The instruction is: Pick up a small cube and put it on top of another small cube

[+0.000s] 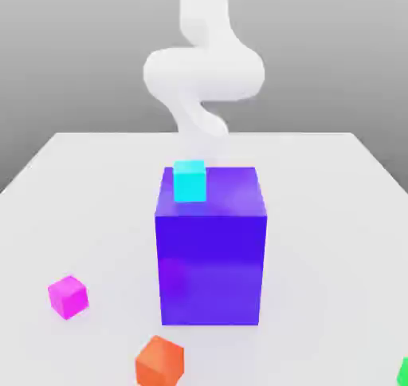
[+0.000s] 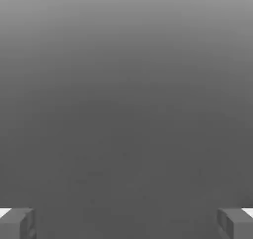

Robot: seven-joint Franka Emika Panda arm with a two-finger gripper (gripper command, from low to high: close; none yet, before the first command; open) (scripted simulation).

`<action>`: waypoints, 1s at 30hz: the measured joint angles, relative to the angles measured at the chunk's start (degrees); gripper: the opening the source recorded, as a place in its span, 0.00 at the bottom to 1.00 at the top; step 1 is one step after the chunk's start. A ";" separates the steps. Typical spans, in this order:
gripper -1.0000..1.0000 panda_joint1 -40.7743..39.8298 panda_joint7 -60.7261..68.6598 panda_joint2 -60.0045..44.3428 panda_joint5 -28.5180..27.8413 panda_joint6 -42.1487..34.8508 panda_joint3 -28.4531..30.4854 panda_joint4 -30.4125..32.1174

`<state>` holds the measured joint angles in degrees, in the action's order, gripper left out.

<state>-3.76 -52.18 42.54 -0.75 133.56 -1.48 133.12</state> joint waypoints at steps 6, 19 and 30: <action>0.50 -9.01 -15.65 -8.09 -1.97 4.31 -3.43 3.27; 0.50 -25.39 -49.30 -25.29 -7.09 13.31 -7.81 10.13; 0.50 -34.42 -76.11 -39.56 -9.11 21.08 -6.03 15.99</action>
<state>-38.18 -128.30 2.99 -9.86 154.64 -7.52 149.11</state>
